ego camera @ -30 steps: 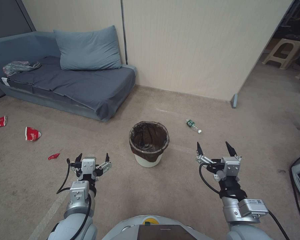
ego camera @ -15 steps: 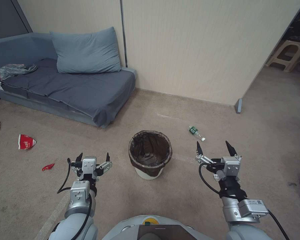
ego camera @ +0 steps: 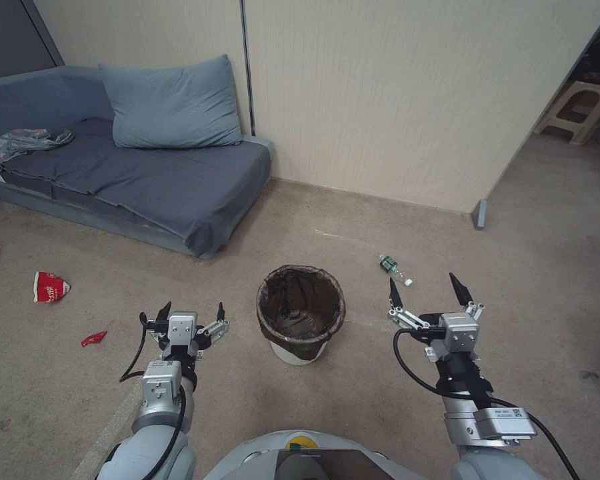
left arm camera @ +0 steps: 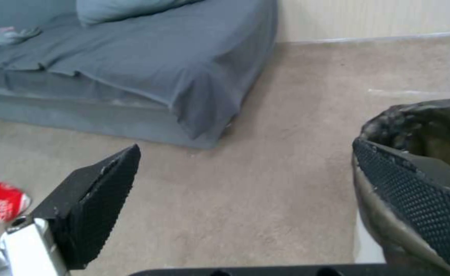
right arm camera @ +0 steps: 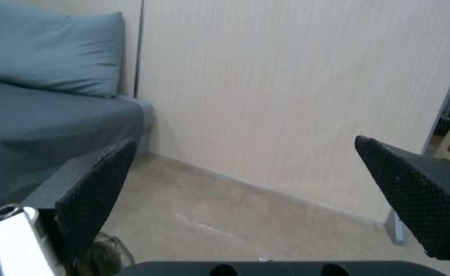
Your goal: Pick up the trash bin, then pick up the garbage from the floor and place it into the trash bin.
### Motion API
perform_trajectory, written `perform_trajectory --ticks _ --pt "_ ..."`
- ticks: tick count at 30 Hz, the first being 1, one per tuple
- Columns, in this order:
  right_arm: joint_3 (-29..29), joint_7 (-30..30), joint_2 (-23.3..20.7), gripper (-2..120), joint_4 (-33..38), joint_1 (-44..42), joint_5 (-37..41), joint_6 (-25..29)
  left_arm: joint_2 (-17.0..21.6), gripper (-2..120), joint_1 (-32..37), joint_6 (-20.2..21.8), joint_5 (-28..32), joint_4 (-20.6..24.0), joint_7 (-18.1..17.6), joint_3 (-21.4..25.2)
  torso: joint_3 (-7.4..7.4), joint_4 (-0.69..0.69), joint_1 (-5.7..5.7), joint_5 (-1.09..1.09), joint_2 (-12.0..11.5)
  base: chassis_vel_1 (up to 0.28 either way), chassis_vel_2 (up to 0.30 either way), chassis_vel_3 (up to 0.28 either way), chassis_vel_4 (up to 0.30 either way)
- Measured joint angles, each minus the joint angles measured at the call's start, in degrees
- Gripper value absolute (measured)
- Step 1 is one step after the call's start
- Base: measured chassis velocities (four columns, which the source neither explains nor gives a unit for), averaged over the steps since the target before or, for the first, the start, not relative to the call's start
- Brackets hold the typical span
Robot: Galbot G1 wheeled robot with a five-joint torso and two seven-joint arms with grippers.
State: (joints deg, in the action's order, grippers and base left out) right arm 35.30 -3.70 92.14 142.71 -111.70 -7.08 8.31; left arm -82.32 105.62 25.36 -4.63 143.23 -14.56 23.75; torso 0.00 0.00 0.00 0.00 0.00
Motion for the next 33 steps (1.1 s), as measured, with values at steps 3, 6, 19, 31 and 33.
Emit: perform_trajectory --ticks 3,6,19,31,33 --pt "-0.01 0.19 0.00 100 -0.27 0.05 -0.98 0.13 1.04 100 -1.05 -0.11 1.81 0.00 1.40 0.40 0.00 0.00 0.00 0.00 0.00 0.000 0.000 0.000 0.000" --pt "-0.24 0.61 0.00 100 -0.94 0.43 -1.01 0.05 3.10 100 -3.30 -3.06 6.81 0.00 5.29 1.55 0.00 0.00 0.00 0.00 0.00 0.000 0.000 0.000 0.000" --pt "0.11 1.26 0.00 100 -2.39 1.26 -0.88 -0.66 8.08 100 -13.56 -7.24 24.50 -7.86 15.20 1.20 0.01 -0.01 0.00 0.00 0.00 0.000 0.000 0.000 0.000" --pt "0.60 1.11 0.00 100 -3.25 2.00 -0.92 -0.86 8.17 100 -17.79 -5.26 28.83 -14.34 14.62 -1.46 0.01 0.00 0.00 0.00 0.00 0.000 0.000 0.000 0.000" --pt "0.67 1.10 0.00 100 -3.30 2.04 -0.92 -0.86 8.02 100 -18.10 -5.16 28.99 -14.96 14.57 -1.60 0.01 0.00 0.00 0.00 0.00 0.000 0.000 0.000 0.000"
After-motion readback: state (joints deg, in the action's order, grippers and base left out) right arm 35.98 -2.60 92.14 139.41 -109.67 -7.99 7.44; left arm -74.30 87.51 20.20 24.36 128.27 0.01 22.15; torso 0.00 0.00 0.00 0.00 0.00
